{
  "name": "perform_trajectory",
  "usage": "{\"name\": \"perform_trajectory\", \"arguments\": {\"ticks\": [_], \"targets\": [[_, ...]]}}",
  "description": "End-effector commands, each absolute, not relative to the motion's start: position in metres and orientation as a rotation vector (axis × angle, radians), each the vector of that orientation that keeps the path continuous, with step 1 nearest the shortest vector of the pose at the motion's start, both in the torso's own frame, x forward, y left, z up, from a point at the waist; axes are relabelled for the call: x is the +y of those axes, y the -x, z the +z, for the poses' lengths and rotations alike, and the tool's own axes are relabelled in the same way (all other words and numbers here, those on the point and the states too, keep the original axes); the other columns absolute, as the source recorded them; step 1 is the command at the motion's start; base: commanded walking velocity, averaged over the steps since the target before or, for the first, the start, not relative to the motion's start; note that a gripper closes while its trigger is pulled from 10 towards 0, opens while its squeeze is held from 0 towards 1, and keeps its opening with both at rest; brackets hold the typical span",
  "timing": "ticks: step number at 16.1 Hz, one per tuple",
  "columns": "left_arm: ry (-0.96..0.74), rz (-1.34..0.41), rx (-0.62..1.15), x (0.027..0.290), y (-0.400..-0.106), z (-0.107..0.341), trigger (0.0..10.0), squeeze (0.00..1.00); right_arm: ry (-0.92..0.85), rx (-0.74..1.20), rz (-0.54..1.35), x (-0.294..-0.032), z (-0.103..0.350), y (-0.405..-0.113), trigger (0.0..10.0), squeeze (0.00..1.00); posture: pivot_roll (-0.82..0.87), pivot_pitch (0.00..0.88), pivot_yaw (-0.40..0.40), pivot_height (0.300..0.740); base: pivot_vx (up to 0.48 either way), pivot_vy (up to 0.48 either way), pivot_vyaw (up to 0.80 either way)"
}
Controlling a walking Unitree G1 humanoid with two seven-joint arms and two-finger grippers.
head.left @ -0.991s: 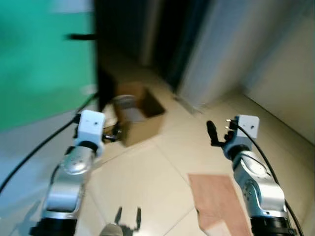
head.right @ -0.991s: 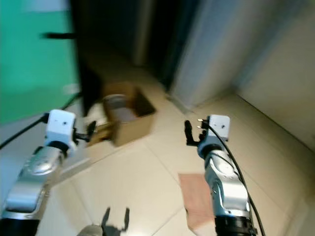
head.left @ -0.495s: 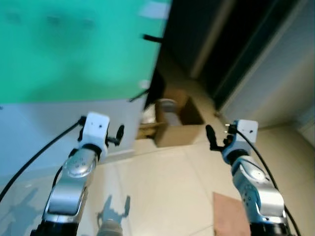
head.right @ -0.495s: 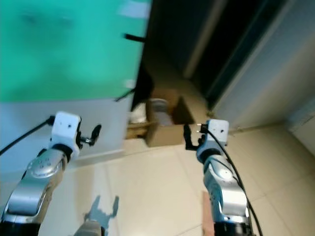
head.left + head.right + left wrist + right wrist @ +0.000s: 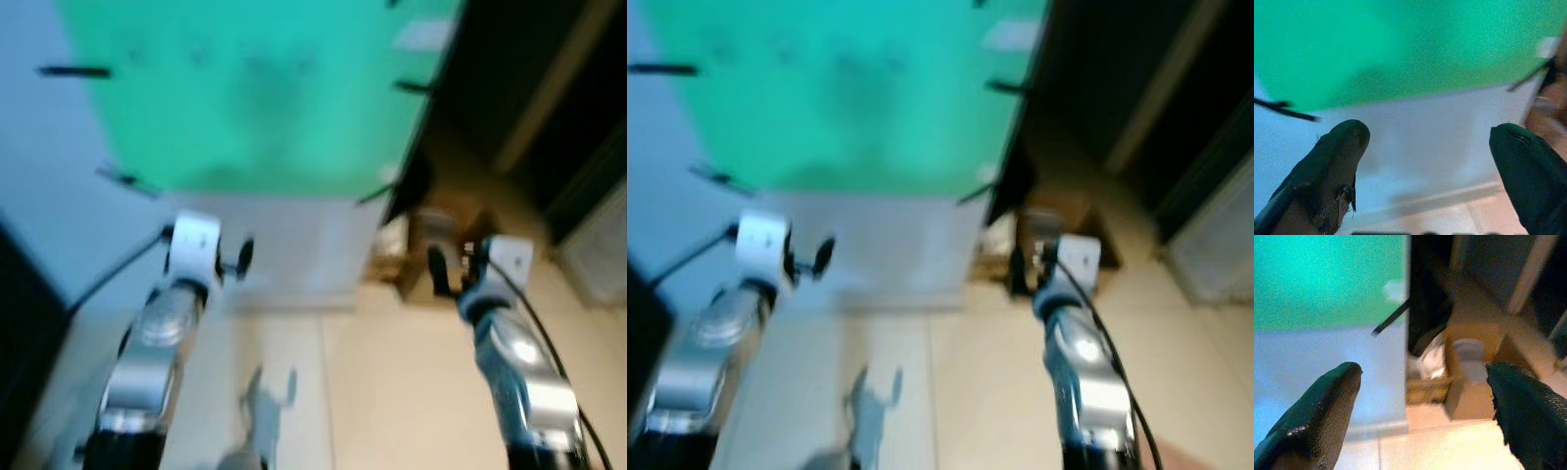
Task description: Hang keys on a hook
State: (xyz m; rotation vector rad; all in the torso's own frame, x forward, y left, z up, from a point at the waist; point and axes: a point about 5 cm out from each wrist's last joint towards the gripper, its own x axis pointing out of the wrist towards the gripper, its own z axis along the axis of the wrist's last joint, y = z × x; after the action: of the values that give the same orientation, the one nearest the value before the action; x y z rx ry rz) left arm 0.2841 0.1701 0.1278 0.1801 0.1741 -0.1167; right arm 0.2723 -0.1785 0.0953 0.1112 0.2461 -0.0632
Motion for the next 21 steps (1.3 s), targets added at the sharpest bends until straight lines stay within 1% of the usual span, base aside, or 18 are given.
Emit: {"name": "perform_trajectory", "arguments": {"ticks": [1, 3, 5, 6, 7, 8, 9, 10, 11, 12, 13, 14, 16, 18, 21], "targets": [[-0.182, -0.122, 0.175, 0.168, -0.285, 0.126, 10.0, 1.00, -0.092, 0.240, -0.073, -0.181, 0.098, -0.273, 10.0, 1.00, -0.04, 0.000, -0.031, 0.740, 0.000, 0.000, 0.80], [-0.182, -0.115, 0.160, 0.168, -0.288, 0.126, 10.0, 1.00, -0.098, 0.226, -0.105, -0.183, 0.100, -0.274, 10.0, 1.00, -0.06, 0.000, 0.000, 0.740, 0.000, 0.000, 0.80], [-0.185, -0.130, 0.148, 0.164, -0.293, 0.126, 10.0, 1.00, -0.101, 0.217, -0.138, -0.186, 0.101, -0.275, 10.0, 1.00, -0.11, 0.000, 0.053, 0.740, 0.000, 0.000, 0.80], [-0.187, -0.134, 0.146, 0.163, -0.293, 0.127, 10.0, 1.00, -0.102, 0.216, -0.141, -0.186, 0.101, -0.275, 10.0, 1.00, -0.11, 0.000, 0.053, 0.740, 0.000, 0.000, 0.80], [-0.178, -0.155, 0.130, 0.159, -0.296, 0.128, 10.0, 0.41, -0.094, 0.220, -0.130, -0.184, 0.101, -0.276, 10.0, 1.00, -0.12, 0.000, 0.066, 0.740, 0.000, 0.000, 0.00], [-0.174, -0.145, 0.107, 0.158, -0.300, 0.132, 10.0, 0.00, -0.056, 0.225, -0.098, -0.179, 0.102, -0.277, 10.0, 0.05, -0.13, 0.000, 0.073, 0.740, 0.000, 0.000, 0.00], [-0.168, -0.135, 0.106, 0.157, -0.302, 0.132, 10.0, 0.00, -0.025, 0.252, -0.104, -0.178, 0.101, -0.278, 10.0, 0.00, -0.13, 0.000, 0.073, 0.740, 0.000, 0.000, 0.00], [-0.145, -0.151, 0.117, 0.156, -0.304, 0.130, 10.0, 0.00, 0.089, 0.264, -0.174, -0.182, 0.101, -0.279, 10.0, 0.00, -0.14, 0.000, 0.071, 0.740, 0.000, 0.000, 0.00], [-0.133, -0.171, 0.116, 0.152, -0.304, 0.129, 10.0, 0.00, 0.079, 0.251, -0.188, -0.183, 0.100, -0.281, 10.0, 0.00, -0.14, 0.000, 0.064, 0.740, 0.000, 0.000, 0.00], [-0.124, -0.189, 0.104, 0.146, -0.305, 0.130, 10.0, 0.00, -0.007, 0.237, -0.165, -0.185, 0.100, -0.282, 10.0, 0.00, -0.14, 0.000, 0.054, 0.740, 0.266, 0.000, 0.00], [-0.111, -0.198, 0.095, 0.143, -0.305, 0.131, 10.0, 0.00, 0.001, 0.241, -0.180, -0.188, 0.101, -0.283, 10.0, 0.00, -0.14, 0.000, 0.054, 0.740, 0.304, 0.000, 0.00], [-0.107, -0.196, 0.095, 0.142, -0.306, 0.131, 10.0, 0.00, 0.028, 0.244, -0.199, -0.191, 0.103, -0.284, 10.0, 0.00, -0.15, 0.000, 0.053, 0.740, 0.307, 0.000, 0.00], [-0.112, -0.186, 0.114, 0.145, -0.307, 0.128, 10.0, 0.00, -0.058, 0.220, -0.150, -0.187, 0.109, -0.285, 10.0, 0.00, -0.15, 0.000, 0.047, 0.740, 0.322, 0.000, 0.00], [-0.109, -0.176, 0.115, 0.147, -0.308, 0.127, 10.0, 0.00, -0.030, 0.240, -0.148, -0.185, 0.106, -0.285, 10.0, 0.00, -0.15, 0.000, 0.046, 0.740, 0.352, 0.000, 0.00], [-0.113, -0.175, 0.120, 0.147, -0.307, 0.125, 10.0, 0.00, -0.096, 0.245, -0.145, -0.186, 0.106, -0.286, 10.0, 0.00, -0.15, 0.000, 0.043, 0.740, 0.355, 0.000, 0.00]]}}
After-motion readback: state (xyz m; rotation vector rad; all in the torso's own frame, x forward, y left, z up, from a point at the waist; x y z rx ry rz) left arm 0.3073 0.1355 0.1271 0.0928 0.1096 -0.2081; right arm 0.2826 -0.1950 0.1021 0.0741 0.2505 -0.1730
